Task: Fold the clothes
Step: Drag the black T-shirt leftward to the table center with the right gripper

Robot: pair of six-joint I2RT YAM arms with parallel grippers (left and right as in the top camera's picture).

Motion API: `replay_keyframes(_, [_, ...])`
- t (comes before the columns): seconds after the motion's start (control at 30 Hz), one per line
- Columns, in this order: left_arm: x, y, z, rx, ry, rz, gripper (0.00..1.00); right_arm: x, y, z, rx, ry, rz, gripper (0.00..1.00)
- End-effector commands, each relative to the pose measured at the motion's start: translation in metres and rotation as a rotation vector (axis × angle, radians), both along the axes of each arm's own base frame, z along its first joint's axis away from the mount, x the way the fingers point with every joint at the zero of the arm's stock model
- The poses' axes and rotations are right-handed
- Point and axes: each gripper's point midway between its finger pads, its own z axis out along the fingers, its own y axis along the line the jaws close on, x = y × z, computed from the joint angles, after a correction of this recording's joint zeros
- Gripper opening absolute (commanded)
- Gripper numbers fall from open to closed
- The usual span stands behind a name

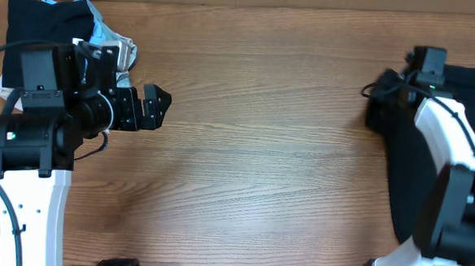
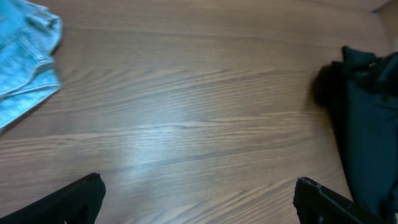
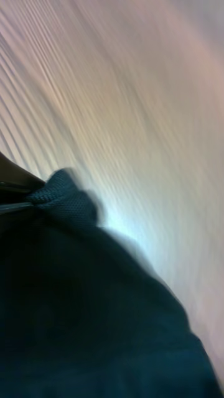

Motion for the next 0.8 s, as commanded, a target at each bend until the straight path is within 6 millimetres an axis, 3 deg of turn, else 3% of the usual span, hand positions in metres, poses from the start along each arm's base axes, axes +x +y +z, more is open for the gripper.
replay_keyframes(0.0, [-0.001, 0.018, 0.033, 0.088, -0.070, 0.073, 1.00, -0.012, 0.118, 0.075, 0.114, -0.159, 0.336, 0.04])
replay_keyframes(0.17, [-0.009, 0.040, 0.070, 0.155, -0.130, 0.180, 1.00, -0.070, 0.260, 0.089, 0.167, -0.155, 0.673, 0.04])
replay_keyframes(0.3, [-0.020, 0.056, 0.090, 0.221, -0.160, 0.250, 1.00, -0.154, 0.372, 0.083, 0.181, -0.126, 0.974, 0.04])
replay_keyframes(0.33, [-0.022, 0.061, 0.094, 0.239, -0.167, 0.270, 1.00, -0.175, 0.391, 0.082, 0.169, -0.128, 1.034, 0.14])
replay_keyframes(0.37, [-0.024, 0.064, 0.099, 0.253, -0.175, 0.286, 1.00, -0.189, 0.404, 0.081, 0.149, -0.134, 1.069, 0.41])
replay_keyframes(0.4, [-0.026, 0.066, 0.104, 0.263, -0.188, 0.299, 1.00, -0.206, 0.417, 0.080, 0.111, -0.149, 1.101, 0.60])
replay_keyframes(0.47, [-0.027, 0.067, 0.114, 0.262, -0.216, 0.303, 1.00, -0.223, 0.431, 0.079, 0.018, -0.193, 1.109, 0.67])
replay_keyframes(0.57, [-0.026, 0.064, 0.124, 0.249, -0.252, 0.295, 1.00, -0.221, 0.424, 0.087, -0.076, -0.244, 1.046, 0.71])
replay_keyframes(0.63, [-0.025, 0.057, 0.125, 0.222, -0.257, 0.265, 1.00, -0.205, 0.403, 0.101, -0.097, -0.260, 0.920, 0.70])
replay_keyframes(0.77, [-0.009, 0.042, 0.108, 0.168, -0.198, 0.182, 1.00, -0.161, 0.320, 0.137, -0.034, -0.241, 0.559, 0.69])
